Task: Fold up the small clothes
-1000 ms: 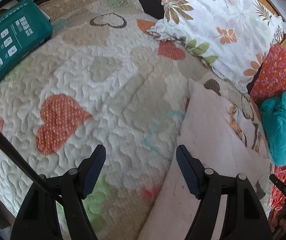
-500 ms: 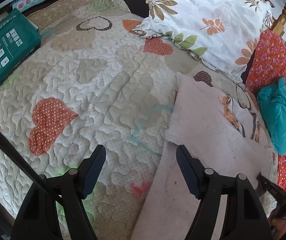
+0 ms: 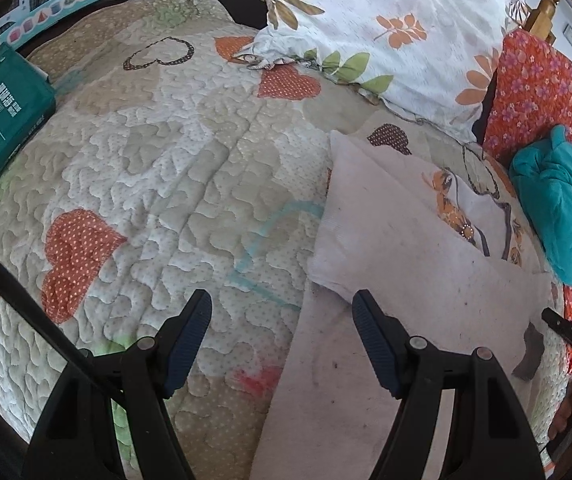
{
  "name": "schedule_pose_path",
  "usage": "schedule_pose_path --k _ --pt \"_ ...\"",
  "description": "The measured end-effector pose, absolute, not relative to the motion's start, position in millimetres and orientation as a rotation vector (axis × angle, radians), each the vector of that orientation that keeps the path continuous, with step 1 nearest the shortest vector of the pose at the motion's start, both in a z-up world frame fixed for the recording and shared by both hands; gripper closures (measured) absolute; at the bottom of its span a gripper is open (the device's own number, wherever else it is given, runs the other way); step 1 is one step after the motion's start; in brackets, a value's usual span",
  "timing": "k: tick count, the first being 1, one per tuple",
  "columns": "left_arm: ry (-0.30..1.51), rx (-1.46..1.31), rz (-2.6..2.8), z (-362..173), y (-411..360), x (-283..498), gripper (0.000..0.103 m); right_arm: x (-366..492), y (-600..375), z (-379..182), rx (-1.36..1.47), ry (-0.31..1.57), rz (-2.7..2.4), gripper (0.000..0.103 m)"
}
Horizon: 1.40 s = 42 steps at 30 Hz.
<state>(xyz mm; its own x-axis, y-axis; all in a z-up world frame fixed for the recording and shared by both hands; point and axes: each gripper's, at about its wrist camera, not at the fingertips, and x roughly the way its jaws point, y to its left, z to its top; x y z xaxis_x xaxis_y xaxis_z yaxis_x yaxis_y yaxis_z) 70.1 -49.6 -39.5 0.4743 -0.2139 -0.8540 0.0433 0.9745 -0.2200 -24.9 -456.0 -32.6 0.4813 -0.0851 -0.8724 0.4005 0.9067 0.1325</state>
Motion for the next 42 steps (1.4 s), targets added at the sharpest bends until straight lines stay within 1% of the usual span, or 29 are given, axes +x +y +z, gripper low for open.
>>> schedule_pose_path --k 1,4,6,7,8,12,13,15,17,18,19,21,22,23,27,30,31,33,35,37,39,40,41,42 --pt "1.068 -0.176 -0.159 -40 -51 70 0.031 -29 -452 -37 0.376 1.026 -0.253 0.033" --pt "1.070 -0.172 -0.161 -41 -54 70 0.031 -31 -436 -52 0.332 1.062 -0.233 0.034" --pt "1.070 -0.163 -0.159 -41 -55 69 0.031 -32 -424 -59 0.250 1.085 -0.246 0.057" --pt "1.071 -0.159 -0.159 -42 -55 69 0.031 -30 -419 -60 0.198 1.089 -0.260 0.090" --pt "1.072 -0.158 -0.160 -42 -55 69 0.031 -33 -417 -56 0.192 1.079 -0.249 0.095" --pt "1.073 -0.169 -0.161 -42 -55 70 0.031 -35 -420 -39 0.142 1.038 -0.305 0.097" --pt "1.073 -0.168 -0.161 -42 -55 70 0.031 -32 -426 -37 0.133 1.037 -0.358 0.100" --pt "1.075 -0.164 -0.164 -42 -55 70 0.031 -27 -438 -43 0.104 1.043 -0.435 0.100" --pt "1.078 -0.154 -0.179 -42 -56 70 0.031 -15 -447 -55 0.048 1.102 -0.519 0.099" --pt "1.078 -0.152 -0.184 -42 -56 69 0.031 -17 -453 -57 0.076 1.118 -0.509 0.099" --pt "1.078 -0.154 -0.191 -42 -54 67 0.031 -22 -459 -58 0.173 1.122 -0.470 0.096" --pt "1.085 -0.169 -0.222 -42 -51 61 0.031 -47 -469 -51 0.363 1.064 -0.424 0.073" --pt "1.092 -0.174 -0.242 -43 -50 58 0.031 -62 -473 -47 0.430 1.043 -0.413 0.048" --pt "1.099 -0.174 -0.262 -44 -48 54 0.031 -76 -476 -44 0.479 1.025 -0.403 0.041" --pt "1.122 -0.184 -0.343 -52 -41 30 0.031 -142 -480 -44 0.588 1.004 -0.406 0.041" --pt "1.149 -0.242 -0.413 -63 -37 5 0.031 -177 -476 -58 0.668 1.000 -0.369 0.041" --pt "1.163 -0.263 -0.430 -69 -37 -3 0.031 -192 -471 -69 0.734 1.004 -0.315 0.041" --pt "1.213 -0.341 -0.483 -89 -39 -27 0.031 -210 -462 -83 0.809 0.981 -0.254 0.039" --pt "1.127 -0.301 -0.458 -88 -43 -58 0.032 -221 -452 -80 0.785 0.957 -0.235 0.040" --pt "1.117 -0.299 -0.501 -90 -50 -78 0.032 -228 -438 -84 0.868 0.959 -0.105 0.039" --pt "1.120 -0.348 -0.550 -96 -52 -99 0.036 -234 -422 -95 0.926 0.975 -0.022 0.039" --pt "1.122 -0.367 -0.574 -97 -54 -110 0.047 -235 -417 -96 0.916 0.973 -0.013 0.039" --pt "1.138 -0.384 -0.593 -100 -56 -118 0.053 -240 -407 -95 0.880 0.968 -0.005 0.039" --pt "1.144 -0.402 -0.598 -102 -56 -126 0.055 -245 -398 -93 0.841 0.972 0.000 0.039"
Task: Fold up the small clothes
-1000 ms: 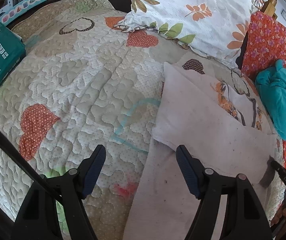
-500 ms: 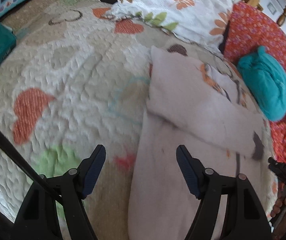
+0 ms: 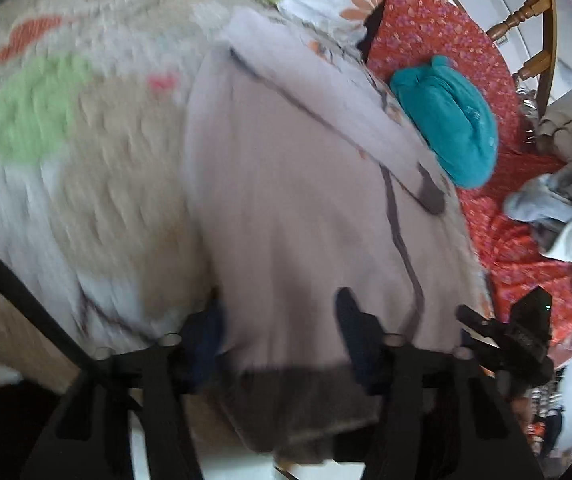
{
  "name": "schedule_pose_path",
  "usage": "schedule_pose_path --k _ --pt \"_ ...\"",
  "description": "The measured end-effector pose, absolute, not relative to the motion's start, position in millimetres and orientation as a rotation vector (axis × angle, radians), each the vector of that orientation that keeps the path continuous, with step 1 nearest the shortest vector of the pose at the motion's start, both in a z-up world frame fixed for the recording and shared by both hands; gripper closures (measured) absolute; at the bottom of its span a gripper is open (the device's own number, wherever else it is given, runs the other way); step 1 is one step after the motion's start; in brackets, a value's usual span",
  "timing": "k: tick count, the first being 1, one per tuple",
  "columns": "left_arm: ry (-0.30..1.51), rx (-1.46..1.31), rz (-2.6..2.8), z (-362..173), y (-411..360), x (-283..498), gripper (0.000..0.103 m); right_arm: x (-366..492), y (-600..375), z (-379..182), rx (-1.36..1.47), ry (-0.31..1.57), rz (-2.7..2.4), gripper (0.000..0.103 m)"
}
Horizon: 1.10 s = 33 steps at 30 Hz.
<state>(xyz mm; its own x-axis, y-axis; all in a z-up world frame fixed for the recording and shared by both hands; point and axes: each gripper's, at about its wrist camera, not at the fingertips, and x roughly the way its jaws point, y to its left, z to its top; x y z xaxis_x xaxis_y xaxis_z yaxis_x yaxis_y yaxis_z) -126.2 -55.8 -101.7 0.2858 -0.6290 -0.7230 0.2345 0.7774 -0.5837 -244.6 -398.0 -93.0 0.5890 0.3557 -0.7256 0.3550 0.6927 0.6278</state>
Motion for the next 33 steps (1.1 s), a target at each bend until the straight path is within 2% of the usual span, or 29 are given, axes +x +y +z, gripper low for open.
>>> schedule_pose_path --k 4,7,9,12,13,14,16,23,27,33 --pt "1.173 -0.439 -0.603 -110 -54 -146 0.068 -261 -379 -101 0.882 0.995 0.086 0.039" --pt "1.225 -0.476 -0.614 -121 -57 -158 0.068 -270 -368 -107 0.893 1.005 0.109 0.040" --pt "1.223 -0.450 -0.597 -123 -62 -160 0.065 -273 -364 -108 0.896 1.011 0.120 0.040" --pt "1.209 -0.403 -0.594 -117 -67 -162 0.062 -277 -359 -112 0.896 1.028 0.121 0.046" --pt "1.200 -0.388 -0.579 -114 -67 -162 0.072 -277 -357 -113 0.888 1.031 0.108 0.054" --pt "1.189 -0.365 -0.544 -111 -66 -161 0.093 -280 -358 -113 0.878 1.034 0.089 0.071" --pt "1.172 -0.351 -0.505 -103 -58 -156 0.093 -284 -363 -116 0.860 1.049 0.041 0.091" --pt "1.020 -0.360 -0.531 -49 -20 -177 0.094 -307 -354 -97 0.888 1.013 0.143 0.092" --pt "0.987 -0.265 -0.520 -43 -18 -193 0.096 -323 -340 -90 0.840 1.034 0.209 0.092" --pt "0.963 -0.257 -0.498 -24 -24 -146 0.096 -293 -346 -65 0.812 1.006 0.232 0.092"
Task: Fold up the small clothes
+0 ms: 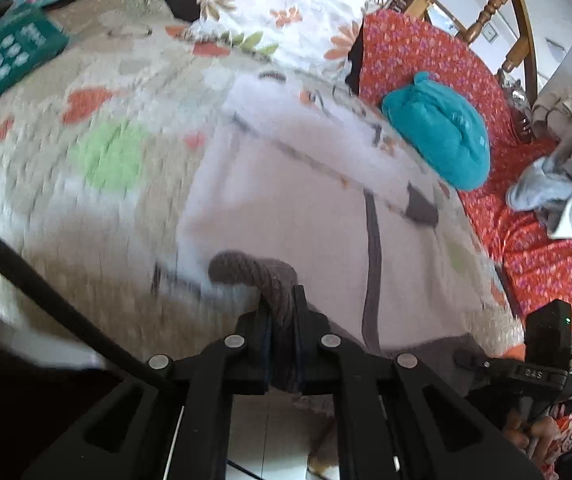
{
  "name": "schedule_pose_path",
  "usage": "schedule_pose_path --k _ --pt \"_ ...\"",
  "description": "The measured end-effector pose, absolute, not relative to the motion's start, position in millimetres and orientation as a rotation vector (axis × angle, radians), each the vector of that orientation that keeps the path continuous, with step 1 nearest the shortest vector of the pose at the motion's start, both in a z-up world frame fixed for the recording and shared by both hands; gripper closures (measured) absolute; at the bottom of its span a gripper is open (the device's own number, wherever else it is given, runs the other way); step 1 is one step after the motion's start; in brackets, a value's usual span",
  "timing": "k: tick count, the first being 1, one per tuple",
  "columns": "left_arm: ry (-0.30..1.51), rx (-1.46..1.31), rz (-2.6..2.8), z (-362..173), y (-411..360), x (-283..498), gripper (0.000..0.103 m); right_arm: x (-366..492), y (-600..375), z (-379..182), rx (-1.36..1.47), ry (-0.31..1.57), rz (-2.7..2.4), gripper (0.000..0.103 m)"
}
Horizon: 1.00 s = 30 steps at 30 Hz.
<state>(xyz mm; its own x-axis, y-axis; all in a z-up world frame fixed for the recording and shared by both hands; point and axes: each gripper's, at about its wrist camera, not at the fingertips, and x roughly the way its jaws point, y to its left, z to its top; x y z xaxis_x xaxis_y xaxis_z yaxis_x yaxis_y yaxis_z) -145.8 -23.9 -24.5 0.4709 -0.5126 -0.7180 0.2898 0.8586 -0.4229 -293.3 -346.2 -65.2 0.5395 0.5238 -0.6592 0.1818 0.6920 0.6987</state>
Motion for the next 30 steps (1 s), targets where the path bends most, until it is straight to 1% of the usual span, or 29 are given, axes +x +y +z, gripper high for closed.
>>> schedule_pose_path --k 6,10,15,19,22,24,25,26,27,28,29,30 --pt "0.891 -0.253 -0.478 13 -45 -67 0.096 -229 -374 -10 0.729 0.895 0.192 0.092" --pt "0.868 -0.229 -0.446 20 -75 -14 0.096 -175 -392 8 0.730 0.847 0.146 0.092" --pt "0.882 -0.217 -0.381 2 -107 49 0.096 -101 -411 -1 0.700 0.854 0.058 0.092" --pt "0.937 -0.193 -0.351 -27 -129 95 0.096 -50 -428 -29 0.710 0.882 0.031 0.092" --pt "0.965 -0.156 -0.340 -40 -145 120 0.094 -27 -448 -43 0.761 0.877 0.053 0.089" --pt "0.951 -0.163 -0.340 -39 -150 132 0.090 -13 -467 -51 0.804 0.849 0.049 0.088" --pt "0.948 -0.166 -0.343 -37 -151 134 0.083 -9 -475 -53 0.833 0.830 0.050 0.087" --pt "0.932 -0.165 -0.336 -34 -151 136 0.066 -8 -480 -53 0.848 0.818 0.052 0.085" --pt "0.907 -0.155 -0.317 -30 -151 137 0.055 -5 -487 -52 0.860 0.797 0.050 0.083" --pt "0.872 -0.145 -0.288 -25 -149 135 0.040 -5 -489 -50 0.857 0.784 0.046 0.074" --pt "0.847 -0.146 -0.269 -21 -146 134 0.036 -7 -492 -45 0.836 0.759 0.022 0.048" --pt "0.833 -0.155 -0.259 -18 -143 132 0.036 -9 -493 -41 0.818 0.740 0.002 0.036"
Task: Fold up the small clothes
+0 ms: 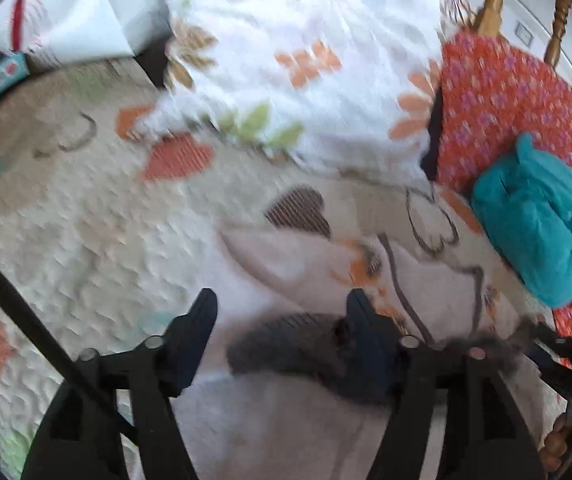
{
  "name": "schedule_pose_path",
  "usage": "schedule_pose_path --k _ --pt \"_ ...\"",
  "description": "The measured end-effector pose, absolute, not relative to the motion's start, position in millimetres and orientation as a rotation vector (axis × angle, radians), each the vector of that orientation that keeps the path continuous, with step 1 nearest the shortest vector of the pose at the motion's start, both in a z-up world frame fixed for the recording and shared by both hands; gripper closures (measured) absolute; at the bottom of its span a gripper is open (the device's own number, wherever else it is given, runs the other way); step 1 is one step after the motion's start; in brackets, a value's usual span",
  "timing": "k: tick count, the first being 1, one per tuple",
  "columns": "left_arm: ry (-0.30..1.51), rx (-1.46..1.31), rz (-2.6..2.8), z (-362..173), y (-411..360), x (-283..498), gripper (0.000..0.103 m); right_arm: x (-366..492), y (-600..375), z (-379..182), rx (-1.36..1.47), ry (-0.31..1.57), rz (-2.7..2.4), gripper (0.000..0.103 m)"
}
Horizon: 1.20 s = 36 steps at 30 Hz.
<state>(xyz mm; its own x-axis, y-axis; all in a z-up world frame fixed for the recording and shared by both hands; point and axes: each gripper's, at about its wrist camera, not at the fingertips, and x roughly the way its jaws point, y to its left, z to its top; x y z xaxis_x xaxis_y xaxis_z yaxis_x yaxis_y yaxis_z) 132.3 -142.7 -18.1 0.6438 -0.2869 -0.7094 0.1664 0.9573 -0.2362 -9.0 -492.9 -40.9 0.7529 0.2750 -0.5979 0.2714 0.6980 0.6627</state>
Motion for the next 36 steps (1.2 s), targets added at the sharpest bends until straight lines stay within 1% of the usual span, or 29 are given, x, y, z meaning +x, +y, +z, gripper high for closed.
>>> schedule_pose_path --k 1,5,7,11,13,14,15,16,17,18,19,20,22,23,25,28,32,34,36 --pt "0.837 -0.169 -0.263 -17 -140 133 0.036 -14 -496 -34 0.790 0.704 -0.031 0.023" --pt "0.877 -0.201 -0.269 -16 -132 129 0.036 -26 -508 -25 0.802 0.687 -0.070 0.023" --pt "0.878 -0.187 -0.271 -14 -130 123 0.036 -33 -507 -18 0.757 0.694 -0.088 0.023" --pt "0.875 -0.103 -0.263 -14 -122 106 0.036 -42 -486 -6 0.573 0.764 -0.106 0.023" --pt "0.891 -0.048 -0.248 -19 -116 101 0.035 -46 -467 -10 0.456 0.838 -0.091 0.025" --pt "0.911 -0.019 -0.244 -24 -113 98 0.036 -47 -463 -14 0.424 0.863 -0.090 0.029" --pt "0.933 0.002 -0.245 -29 -110 96 0.036 -49 -455 -22 0.373 0.909 -0.090 0.036" --pt "0.957 0.025 -0.246 -35 -107 95 0.036 -51 -455 -29 0.359 0.932 -0.085 0.061" --pt "0.982 0.064 -0.236 -42 -106 94 0.036 -52 -456 -39 0.353 0.981 -0.097 0.081" --pt "0.991 0.105 -0.213 -49 -104 94 0.036 -54 -465 -47 0.366 1.008 -0.139 0.083" --pt "0.991 0.146 -0.175 -56 -102 94 0.036 -56 -478 -53 0.403 1.008 -0.172 0.083" --pt "0.991 0.192 -0.117 -64 -100 97 0.035 -59 -492 -57 0.462 1.005 -0.188 0.075" --pt "0.992 0.197 -0.071 -70 -91 101 0.034 -66 -513 -61 0.555 0.990 -0.230 0.061" --pt "0.995 0.175 -0.053 -69 -86 103 0.032 -68 -517 -59 0.567 0.984 -0.258 0.058" --pt "0.989 0.177 0.009 -65 -80 105 0.032 -72 -517 -47 0.521 0.958 -0.322 0.058" --pt "0.930 0.214 0.137 -53 -69 104 0.032 -75 -504 -26 0.431 0.896 -0.375 0.058" --pt "0.956 0.039 0.057 -37 -46 94 0.032 -83 -490 -4 0.483 0.815 -0.282 0.058" --pt "0.973 -0.030 0.010 -32 -42 88 0.032 -85 -480 -4 0.548 0.849 -0.155 0.058" --pt "0.984 -0.060 -0.033 -30 -43 82 0.032 -89 -471 -5 0.491 0.908 -0.161 0.058"
